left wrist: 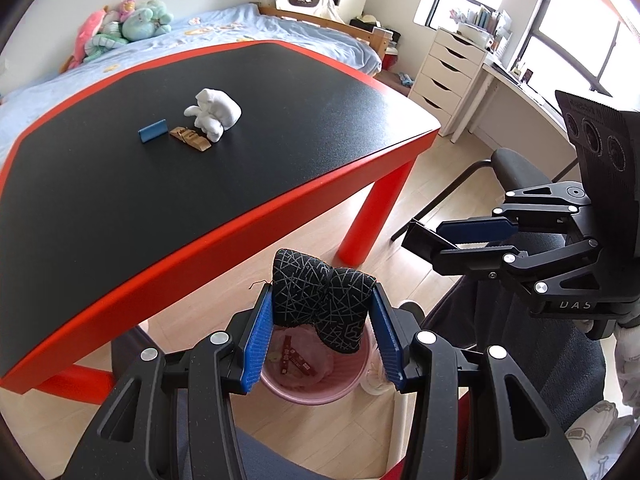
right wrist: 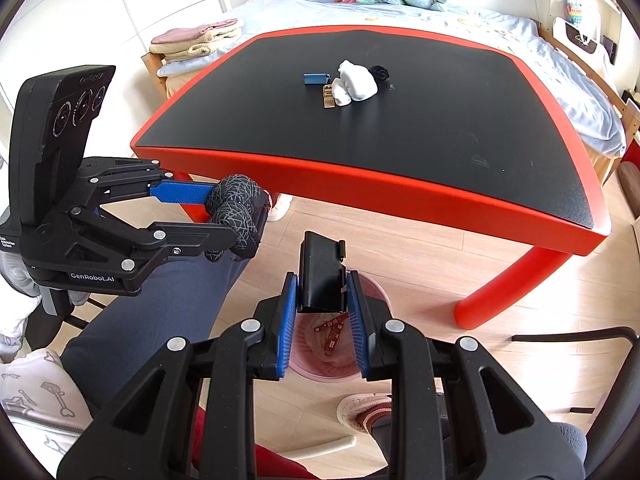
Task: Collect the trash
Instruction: 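Carry pouch and black clip over the wastebasket and open both grippers, then grasp the blue clip with the left gripper while the right grasps the white cloth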
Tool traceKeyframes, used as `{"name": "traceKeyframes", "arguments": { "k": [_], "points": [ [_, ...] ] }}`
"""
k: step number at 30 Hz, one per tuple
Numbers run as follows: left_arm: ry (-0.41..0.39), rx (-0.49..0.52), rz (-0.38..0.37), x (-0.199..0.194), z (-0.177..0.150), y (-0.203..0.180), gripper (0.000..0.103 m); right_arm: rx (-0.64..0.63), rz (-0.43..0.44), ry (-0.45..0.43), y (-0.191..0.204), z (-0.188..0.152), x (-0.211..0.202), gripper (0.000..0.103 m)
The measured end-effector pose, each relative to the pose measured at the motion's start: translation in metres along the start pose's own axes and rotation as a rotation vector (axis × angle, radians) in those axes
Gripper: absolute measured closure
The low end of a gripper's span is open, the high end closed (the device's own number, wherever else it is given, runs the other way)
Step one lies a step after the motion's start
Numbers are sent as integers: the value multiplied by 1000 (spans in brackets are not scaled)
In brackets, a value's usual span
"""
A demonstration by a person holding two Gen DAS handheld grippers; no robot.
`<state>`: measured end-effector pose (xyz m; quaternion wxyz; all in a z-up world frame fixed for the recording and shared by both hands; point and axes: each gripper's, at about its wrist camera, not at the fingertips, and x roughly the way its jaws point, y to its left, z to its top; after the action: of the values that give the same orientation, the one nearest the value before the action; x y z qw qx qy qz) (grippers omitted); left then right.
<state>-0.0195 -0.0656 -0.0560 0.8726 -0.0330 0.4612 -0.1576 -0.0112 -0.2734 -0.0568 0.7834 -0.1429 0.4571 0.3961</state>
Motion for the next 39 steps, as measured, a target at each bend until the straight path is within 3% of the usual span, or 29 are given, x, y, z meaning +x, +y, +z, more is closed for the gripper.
{"name": "traceKeyframes", "arguments": {
  "k": [6, 9, 10, 11, 13, 15, 39],
  "points": [
    [-2, 7, -13, -2, 1, -1, 56, -4, 18, 4, 1, 1, 0, 78],
    [-4, 12, -23, -3, 1, -2, 45, -12, 6, 4, 1, 1, 0, 74],
    [-10, 9, -14, -4, 1, -2, 24, -9, -4, 2, 0, 1, 0, 54],
    [-28, 3, 2, -6, 1, 0, 12, -5, -15, -2, -2, 0, -1, 28],
    [-33, -10, 18, -6, 2, 4, 12, 15, -22, -7, -6, 0, -1, 13],
    [-35, -18, 42, -7, 3, 7, 9, 27, -31, 0, -8, -1, 0, 7],
    [-49, -60, 87, -16, 7, 28, 8, 51, -13, -10, -11, 5, 1, 3]
  ]
}}
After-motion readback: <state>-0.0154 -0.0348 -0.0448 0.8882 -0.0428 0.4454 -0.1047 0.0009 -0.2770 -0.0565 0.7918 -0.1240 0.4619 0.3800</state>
